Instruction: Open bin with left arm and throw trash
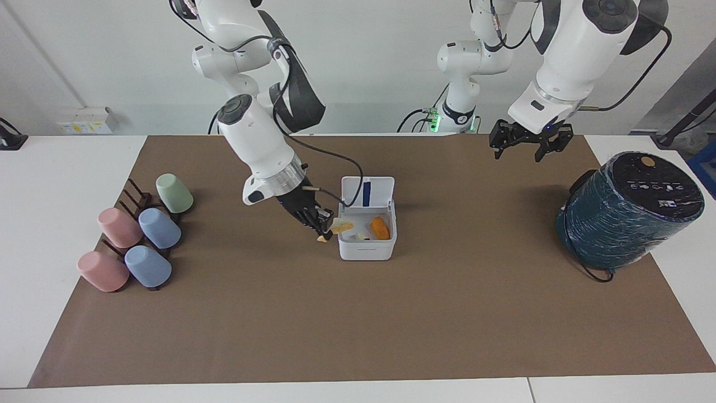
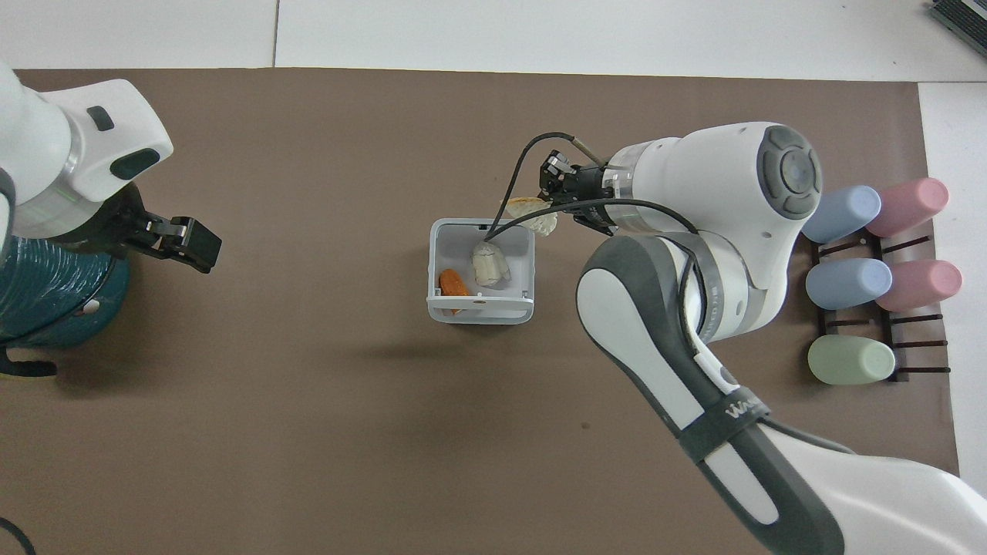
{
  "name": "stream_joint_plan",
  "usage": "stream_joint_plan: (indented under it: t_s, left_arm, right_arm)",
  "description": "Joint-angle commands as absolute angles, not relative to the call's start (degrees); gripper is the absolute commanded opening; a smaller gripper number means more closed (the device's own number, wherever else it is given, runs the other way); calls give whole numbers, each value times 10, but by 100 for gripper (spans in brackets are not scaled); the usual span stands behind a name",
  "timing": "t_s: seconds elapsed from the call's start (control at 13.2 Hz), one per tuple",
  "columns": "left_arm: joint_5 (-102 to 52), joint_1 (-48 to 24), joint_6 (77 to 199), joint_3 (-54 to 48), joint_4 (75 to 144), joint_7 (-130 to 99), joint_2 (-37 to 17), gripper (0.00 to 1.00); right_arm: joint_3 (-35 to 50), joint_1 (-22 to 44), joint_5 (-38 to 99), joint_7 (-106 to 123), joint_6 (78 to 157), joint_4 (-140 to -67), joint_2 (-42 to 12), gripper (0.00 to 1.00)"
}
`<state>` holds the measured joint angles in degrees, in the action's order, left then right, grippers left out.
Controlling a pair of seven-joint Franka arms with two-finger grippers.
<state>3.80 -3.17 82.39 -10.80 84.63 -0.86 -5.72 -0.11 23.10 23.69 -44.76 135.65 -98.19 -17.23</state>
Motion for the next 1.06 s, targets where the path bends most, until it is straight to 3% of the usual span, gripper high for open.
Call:
stream_joint_plan:
  t_s: [0.0,0.46,0.68,0.76,0.83,0.99]
  left_arm:
    - [47,-24,857,-113,903,-1,-22,92]
    - [0,-14,906,-112,936,-7,-8,92]
    - [0,1,902,-111,916,1,-7,93]
    - [0,2,897,-110,907,0,-7,93]
    - [0,2,894,-108,905,0,-7,93]
    - [3,2,882,-104,892,0,-8,93]
  right_arm:
    - [-2,253,250,-462,1382,-998,-177,0]
    - [-2,283,250,-464,1411,-1022,-181,1]
    - [-2,284,250,-472,1412,-1024,-179,55]
    - [-2,285,250,-474,1412,-1027,-178,80]
    - [-2,284,250,-474,1411,-1028,-178,97]
    - [-2,285,249,-474,1412,-1027,-178,100]
